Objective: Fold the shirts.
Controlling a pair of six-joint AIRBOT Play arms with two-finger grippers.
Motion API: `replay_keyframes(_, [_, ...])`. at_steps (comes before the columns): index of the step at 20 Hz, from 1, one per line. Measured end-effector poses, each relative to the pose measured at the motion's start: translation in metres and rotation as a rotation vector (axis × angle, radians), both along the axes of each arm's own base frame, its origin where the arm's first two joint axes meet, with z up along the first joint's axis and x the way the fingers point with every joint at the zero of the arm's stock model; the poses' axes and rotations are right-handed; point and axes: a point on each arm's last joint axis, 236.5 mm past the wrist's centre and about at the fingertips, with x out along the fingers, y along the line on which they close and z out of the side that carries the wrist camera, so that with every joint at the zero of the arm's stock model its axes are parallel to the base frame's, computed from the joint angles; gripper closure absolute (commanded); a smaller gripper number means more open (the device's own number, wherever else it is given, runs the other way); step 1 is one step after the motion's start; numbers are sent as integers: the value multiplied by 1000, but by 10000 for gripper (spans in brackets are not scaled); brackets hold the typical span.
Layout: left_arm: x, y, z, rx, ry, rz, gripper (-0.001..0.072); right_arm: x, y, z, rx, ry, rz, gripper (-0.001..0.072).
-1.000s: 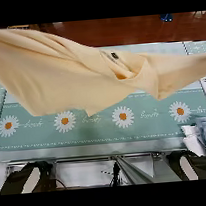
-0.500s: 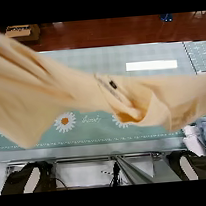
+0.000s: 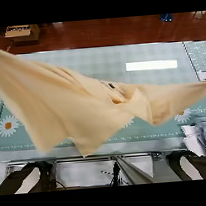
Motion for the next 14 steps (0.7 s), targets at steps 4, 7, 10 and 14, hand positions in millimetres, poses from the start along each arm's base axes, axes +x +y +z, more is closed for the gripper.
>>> replay_keyframes(4, [69,-30,-86,-38,230,-126,692,63,8,-57,84,132,64,685])
replay_keyframes(7, [118,-50,-149,-65,333,-150,692,111,8,-93,125,141,67,685])
replay_keyframes(10, [152,-58,-213,-82,429,-139,688,154,4,-123,142,108,41,685])
replay_keyframes(14, [160,-58,-263,-92,542,-132,305,188,0,-146,152,70,8,685])
